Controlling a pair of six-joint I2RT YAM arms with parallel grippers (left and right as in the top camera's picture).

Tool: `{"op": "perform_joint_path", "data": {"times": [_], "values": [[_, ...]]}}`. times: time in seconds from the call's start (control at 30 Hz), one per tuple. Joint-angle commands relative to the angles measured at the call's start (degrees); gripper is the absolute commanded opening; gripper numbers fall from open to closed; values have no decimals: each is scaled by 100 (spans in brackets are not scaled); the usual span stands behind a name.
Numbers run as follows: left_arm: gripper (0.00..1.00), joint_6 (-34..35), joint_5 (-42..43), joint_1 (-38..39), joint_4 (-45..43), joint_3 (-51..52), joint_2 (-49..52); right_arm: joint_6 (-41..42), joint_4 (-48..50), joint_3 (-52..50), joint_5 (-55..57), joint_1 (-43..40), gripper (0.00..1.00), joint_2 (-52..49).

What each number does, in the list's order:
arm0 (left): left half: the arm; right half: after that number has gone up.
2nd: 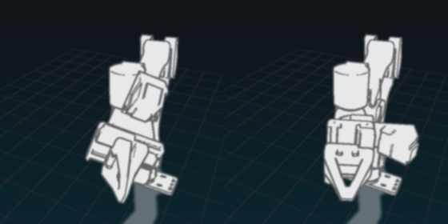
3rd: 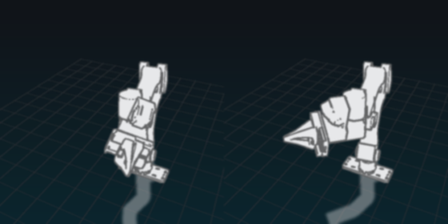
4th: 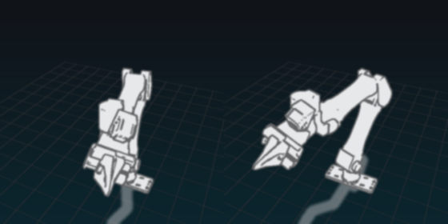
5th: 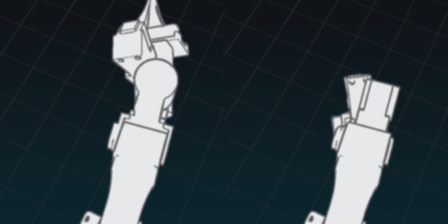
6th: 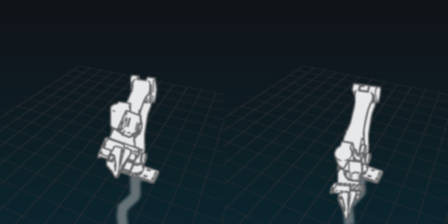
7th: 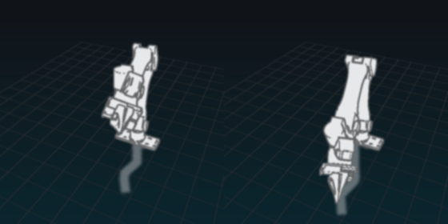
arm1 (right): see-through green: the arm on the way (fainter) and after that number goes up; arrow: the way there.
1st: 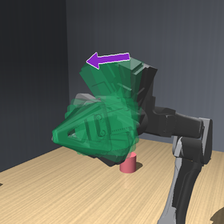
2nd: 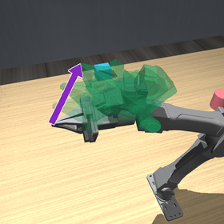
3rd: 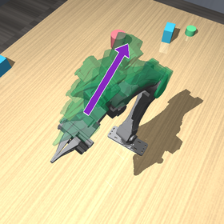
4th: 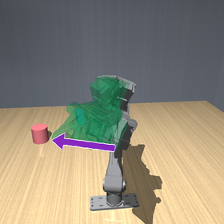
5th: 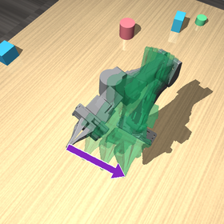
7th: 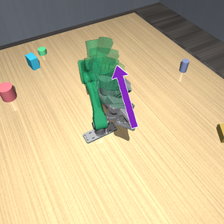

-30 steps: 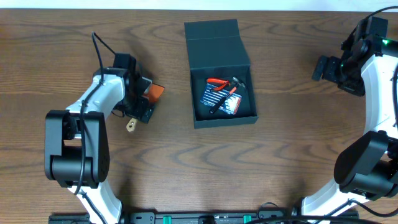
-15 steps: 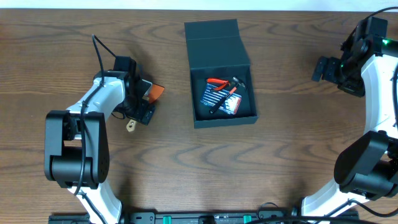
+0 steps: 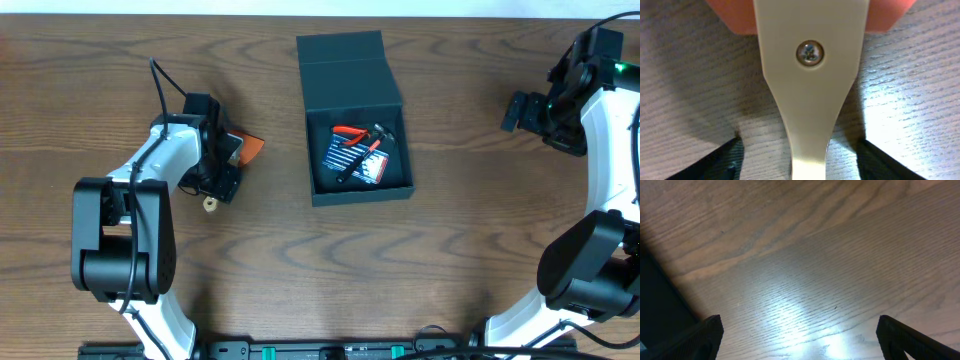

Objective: Pack container
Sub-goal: 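Lower the left gripper and grasp the putty knife's beige handle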

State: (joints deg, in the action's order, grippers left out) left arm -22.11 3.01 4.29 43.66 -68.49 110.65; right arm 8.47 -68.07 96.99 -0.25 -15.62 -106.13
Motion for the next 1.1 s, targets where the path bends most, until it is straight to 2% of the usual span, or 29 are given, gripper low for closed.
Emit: {"op": "perform_joint_path", "data": {"times": [0.0, 0.6, 0.7, 1.07], "values": [[68, 33, 2, 17, 39, 179, 92, -85, -26, -31, 4, -26, 99, -37], [68, 33, 2, 17, -422, 179, 92, -170, -72, -31, 4, -31, 99, -37], [58, 33, 2, 17, -444, 179, 92, -170, -70, -31, 4, -31, 99, -37], [37, 35, 2, 17, -433, 179, 92, -170, -72, -31, 4, -31, 99, -37]]}}
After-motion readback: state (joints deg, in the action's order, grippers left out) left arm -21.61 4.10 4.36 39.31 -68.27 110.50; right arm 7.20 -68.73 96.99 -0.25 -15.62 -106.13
